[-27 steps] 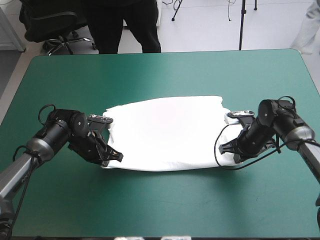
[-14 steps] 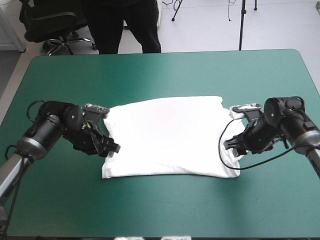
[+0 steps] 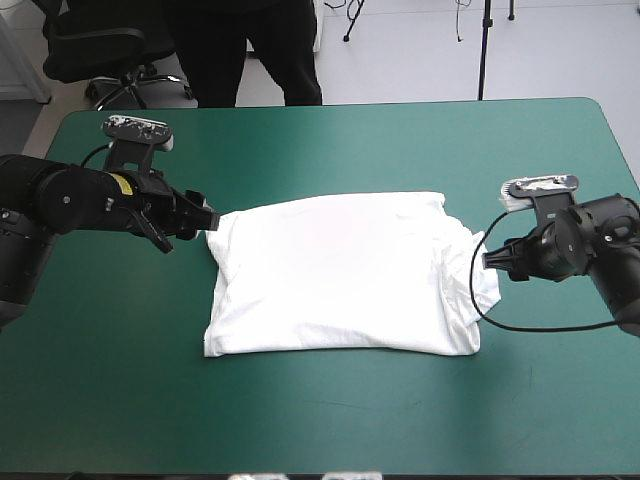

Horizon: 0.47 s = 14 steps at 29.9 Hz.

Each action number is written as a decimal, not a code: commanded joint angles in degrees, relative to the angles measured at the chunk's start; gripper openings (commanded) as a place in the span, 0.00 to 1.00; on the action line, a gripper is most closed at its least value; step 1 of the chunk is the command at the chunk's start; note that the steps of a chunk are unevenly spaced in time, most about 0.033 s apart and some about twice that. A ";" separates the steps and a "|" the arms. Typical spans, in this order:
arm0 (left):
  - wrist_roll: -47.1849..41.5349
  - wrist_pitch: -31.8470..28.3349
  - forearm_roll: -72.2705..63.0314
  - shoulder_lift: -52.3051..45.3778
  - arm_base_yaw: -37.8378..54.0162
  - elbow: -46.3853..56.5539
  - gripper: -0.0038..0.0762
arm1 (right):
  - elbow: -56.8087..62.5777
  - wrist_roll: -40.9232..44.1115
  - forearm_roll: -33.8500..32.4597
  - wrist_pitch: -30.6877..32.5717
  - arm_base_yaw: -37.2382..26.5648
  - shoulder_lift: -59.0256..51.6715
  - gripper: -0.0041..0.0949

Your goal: Fold the cloth

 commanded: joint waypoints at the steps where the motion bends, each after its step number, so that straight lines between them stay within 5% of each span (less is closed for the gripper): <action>1: -0.54 1.40 -0.93 -1.52 -0.31 -1.92 0.64 | -1.85 0.29 -0.14 -4.04 -0.38 3.65 0.61; 14: -0.54 2.02 -1.05 -1.52 -0.31 -1.92 0.64 | -1.85 -1.18 3.28 -11.25 -0.38 20.74 0.61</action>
